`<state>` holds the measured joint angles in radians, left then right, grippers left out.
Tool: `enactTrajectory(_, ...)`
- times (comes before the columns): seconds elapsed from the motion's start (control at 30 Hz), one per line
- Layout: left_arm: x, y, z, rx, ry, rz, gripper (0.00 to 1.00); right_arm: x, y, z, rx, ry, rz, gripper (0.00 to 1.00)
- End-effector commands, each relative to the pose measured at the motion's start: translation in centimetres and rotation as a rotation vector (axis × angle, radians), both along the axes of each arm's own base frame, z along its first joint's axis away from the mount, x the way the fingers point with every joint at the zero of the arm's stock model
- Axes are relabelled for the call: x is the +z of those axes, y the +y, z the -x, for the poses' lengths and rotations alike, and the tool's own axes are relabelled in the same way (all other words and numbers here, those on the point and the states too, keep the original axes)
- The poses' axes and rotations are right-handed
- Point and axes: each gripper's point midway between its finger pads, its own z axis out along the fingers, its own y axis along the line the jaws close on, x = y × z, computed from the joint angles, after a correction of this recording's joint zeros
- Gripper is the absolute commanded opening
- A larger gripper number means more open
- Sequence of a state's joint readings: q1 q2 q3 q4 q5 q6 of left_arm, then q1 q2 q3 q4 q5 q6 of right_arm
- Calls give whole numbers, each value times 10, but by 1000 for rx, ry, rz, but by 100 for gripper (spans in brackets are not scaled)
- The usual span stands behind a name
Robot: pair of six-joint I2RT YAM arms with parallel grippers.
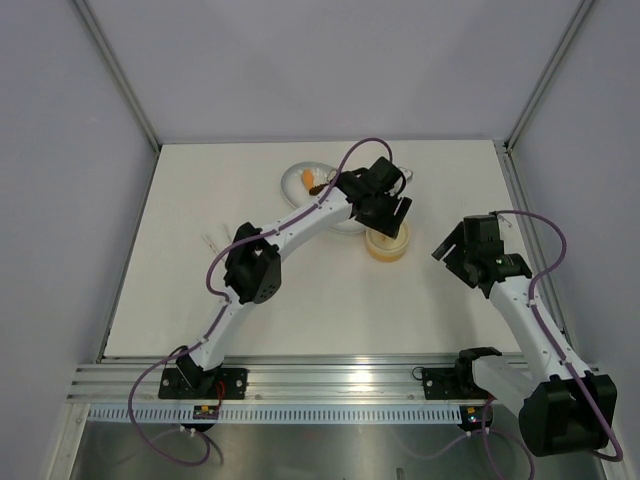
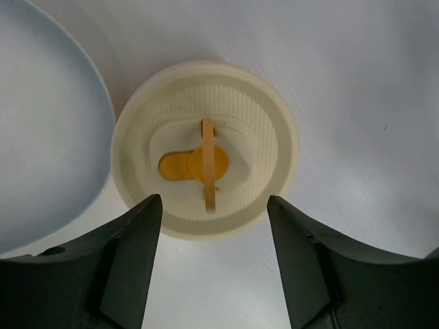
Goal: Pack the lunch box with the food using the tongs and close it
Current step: Close the box lid on the packing box.
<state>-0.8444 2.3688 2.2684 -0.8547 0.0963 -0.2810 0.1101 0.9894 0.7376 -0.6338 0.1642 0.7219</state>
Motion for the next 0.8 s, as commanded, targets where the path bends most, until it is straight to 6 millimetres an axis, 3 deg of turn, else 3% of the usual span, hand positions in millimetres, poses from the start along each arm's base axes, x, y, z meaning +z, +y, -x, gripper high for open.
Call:
enactTrajectory(0.0, 100, 8, 5, 7, -153, 113, 67, 31, 6, -19, 58, -81, -4, 76)
enactTrajectory(0.07, 106, 24, 7, 33, -168, 95, 68, 35, 11, -24, 83, -86, -2, 76)
enactTrajectory(0.1, 131, 34, 10, 47, -199, 130, 73, 39, 18, -25, 111, -90, 8, 76)
enactTrajectory(0.13, 136, 47, 6, 80, -199, 139, 73, 44, 22, -31, 125, -99, 17, 76)
enactTrajectory(0.17, 123, 60, 10, 98, -167, 120, 73, 47, 27, -34, 139, -103, 30, 76)
enactTrajectory(0.2, 129, 68, 7, 123, -170, 141, 73, 49, 37, -36, 169, -106, 59, 75)
enactTrajectory(0.23, 150, 89, 4, 177, -183, 190, 73, 52, 43, -44, 180, -103, 73, 75)
enactTrajectory(0.27, 151, 100, 4, 197, -170, 208, 73, 54, 48, -48, 189, -104, 87, 72)
enactTrajectory(0.3, 135, 113, 6, 224, -141, 200, 73, 54, 54, -53, 202, -98, 92, 71)
enactTrajectory(0.33, 152, 133, 4, 276, -156, 240, 73, 53, 65, -62, 225, -87, 93, 71)
enactTrajectory(0.37, 152, 144, 4, 299, -159, 249, 73, 54, 70, -68, 233, -87, 91, 70)
enactTrajectory(0.4, 138, 156, 7, 324, -141, 228, 73, 54, 75, -74, 237, -83, 85, 69)
enactTrajectory(0.47, 147, 182, 8, 386, -171, 232, 73, 54, 87, -90, 246, -74, 89, 69)
enactTrajectory(0.53, 135, 198, 12, 417, -157, 208, 73, 53, 96, -106, 249, -59, 96, 70)
enactTrajectory(0.6, 136, 207, 18, 431, -163, 206, 73, 48, 104, -111, 257, -34, 101, 70)
enactTrajectory(0.77, 112, 215, 32, 428, -124, 174, 72, 34, 118, -124, 248, 12, 121, 63)
